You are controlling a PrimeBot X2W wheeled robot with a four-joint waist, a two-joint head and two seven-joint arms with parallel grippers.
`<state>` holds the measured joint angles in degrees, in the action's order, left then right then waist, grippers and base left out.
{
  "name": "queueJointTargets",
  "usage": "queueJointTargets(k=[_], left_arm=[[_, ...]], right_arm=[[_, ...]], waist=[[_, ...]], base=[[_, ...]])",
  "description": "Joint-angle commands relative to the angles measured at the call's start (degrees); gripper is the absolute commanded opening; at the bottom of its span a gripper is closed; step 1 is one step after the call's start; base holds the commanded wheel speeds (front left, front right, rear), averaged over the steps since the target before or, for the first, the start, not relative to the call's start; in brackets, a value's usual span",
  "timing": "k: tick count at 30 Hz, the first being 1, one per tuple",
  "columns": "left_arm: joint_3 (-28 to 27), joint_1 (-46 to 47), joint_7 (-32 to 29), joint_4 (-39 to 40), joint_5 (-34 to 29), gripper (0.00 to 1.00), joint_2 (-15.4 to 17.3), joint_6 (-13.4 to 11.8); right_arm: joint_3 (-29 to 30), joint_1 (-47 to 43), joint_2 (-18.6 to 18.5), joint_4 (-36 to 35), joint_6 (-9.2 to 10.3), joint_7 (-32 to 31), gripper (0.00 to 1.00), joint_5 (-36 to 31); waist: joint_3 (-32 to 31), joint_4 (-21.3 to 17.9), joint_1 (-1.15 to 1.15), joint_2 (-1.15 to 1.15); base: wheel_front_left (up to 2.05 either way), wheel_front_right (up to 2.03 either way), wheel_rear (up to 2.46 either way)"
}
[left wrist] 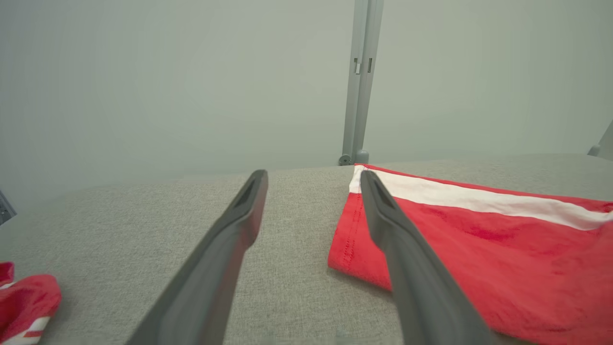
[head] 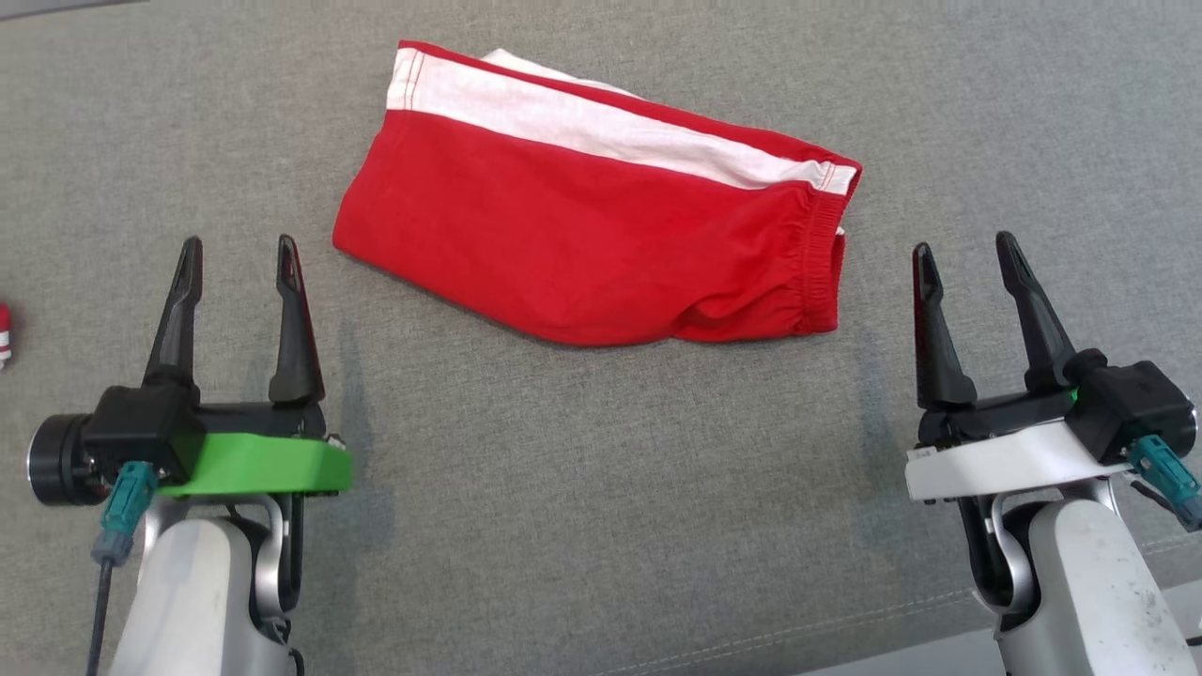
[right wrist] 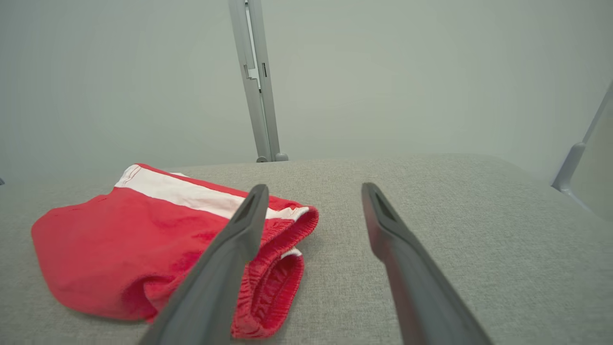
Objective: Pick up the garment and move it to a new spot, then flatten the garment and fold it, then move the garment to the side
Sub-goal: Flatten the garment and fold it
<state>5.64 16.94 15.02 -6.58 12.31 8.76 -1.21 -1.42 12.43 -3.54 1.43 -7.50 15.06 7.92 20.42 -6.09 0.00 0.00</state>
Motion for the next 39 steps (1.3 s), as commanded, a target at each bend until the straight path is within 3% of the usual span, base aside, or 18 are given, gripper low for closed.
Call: queueJointTargets(k=[1, 16, 23, 30, 39], left_arm=[[0.1, -1.4, -0.3, 0.4, -0.2, 1.00, 0.2, -0.4], [1.2, -1.2, -1.8, 2.4, 0.6, 1.00, 0.7, -0.6], [3.9, 6.8, -3.3, 1.9, 0.3, 1.00, 0.7, 2.4], [5.6, 15.1, -11.4, -6.7, 2.9, 1.00, 0.8, 5.4], [3.6, 20.0, -17.2, -19.6, 7.0, 1.00, 2.1, 5.8]], right_arm=[[0.3, -1.0, -0.2, -0.1, 0.02, 0.2, 1.00, -0.2], [1.4, -1.5, 0.2, -0.8, 0.02, 0.2, 1.00, 0.9], [0.3, 0.4, 0.3, -1.2, 0.02, 0.2, 1.00, 1.1], [-0.7, 2.1, 0.4, -0.9, 0.02, 0.2, 1.00, 1.7], [-0.9, 1.9, 0.6, -0.4, 0.02, 0.2, 1.00, 2.9]], waist=[[-1.0, 0.1, 0.00, 0.00], [-0.5, 0.1, 0.00, 0.00], [2.2, -0.6, 0.00, 0.00], [5.0, -3.1, 0.00, 0.00], [6.9, -4.9, 0.00, 0.00]], base=[[0.00, 0.00, 0.00], [0.00, 0.00, 0.00], [0.00, 0.00, 0.00], [0.00, 0.00, 0.00], [0.00, 0.00, 0.00]])
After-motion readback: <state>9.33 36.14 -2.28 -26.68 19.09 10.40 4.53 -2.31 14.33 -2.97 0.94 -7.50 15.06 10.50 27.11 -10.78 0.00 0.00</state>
